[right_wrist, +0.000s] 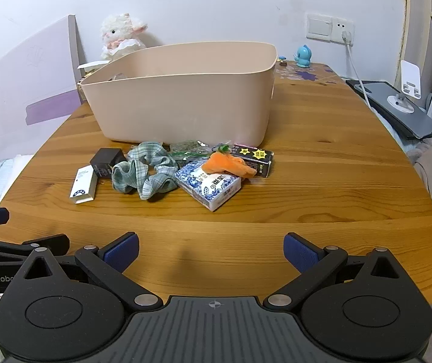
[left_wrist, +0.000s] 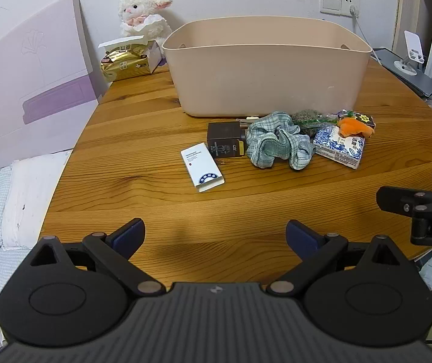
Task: Organize objects
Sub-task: 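Move the left tool to the white card box while the right tool approaches the orange carrot plush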
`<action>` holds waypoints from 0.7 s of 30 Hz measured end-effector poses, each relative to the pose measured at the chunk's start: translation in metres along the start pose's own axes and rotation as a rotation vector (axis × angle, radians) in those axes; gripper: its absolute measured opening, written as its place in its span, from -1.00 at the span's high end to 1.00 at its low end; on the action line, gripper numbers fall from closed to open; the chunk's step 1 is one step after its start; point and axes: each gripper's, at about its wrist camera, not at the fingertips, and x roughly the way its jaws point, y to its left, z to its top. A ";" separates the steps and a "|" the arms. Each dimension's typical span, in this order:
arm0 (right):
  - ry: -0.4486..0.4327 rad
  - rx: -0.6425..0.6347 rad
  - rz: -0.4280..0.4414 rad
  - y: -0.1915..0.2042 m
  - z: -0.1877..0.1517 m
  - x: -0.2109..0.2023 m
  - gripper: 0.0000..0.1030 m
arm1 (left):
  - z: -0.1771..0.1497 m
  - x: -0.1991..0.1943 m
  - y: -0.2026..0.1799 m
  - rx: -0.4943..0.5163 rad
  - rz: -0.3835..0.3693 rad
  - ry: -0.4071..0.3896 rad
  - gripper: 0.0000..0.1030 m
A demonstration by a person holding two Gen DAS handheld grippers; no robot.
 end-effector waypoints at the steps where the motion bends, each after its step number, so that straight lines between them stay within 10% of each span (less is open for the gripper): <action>1: 0.000 -0.002 0.000 0.000 0.000 0.000 -1.00 | 0.000 0.000 0.000 0.000 -0.001 0.001 -0.94; 21: -0.009 -0.009 -0.006 0.000 0.005 0.002 -1.00 | 0.005 0.004 0.003 -0.020 -0.007 0.001 -0.94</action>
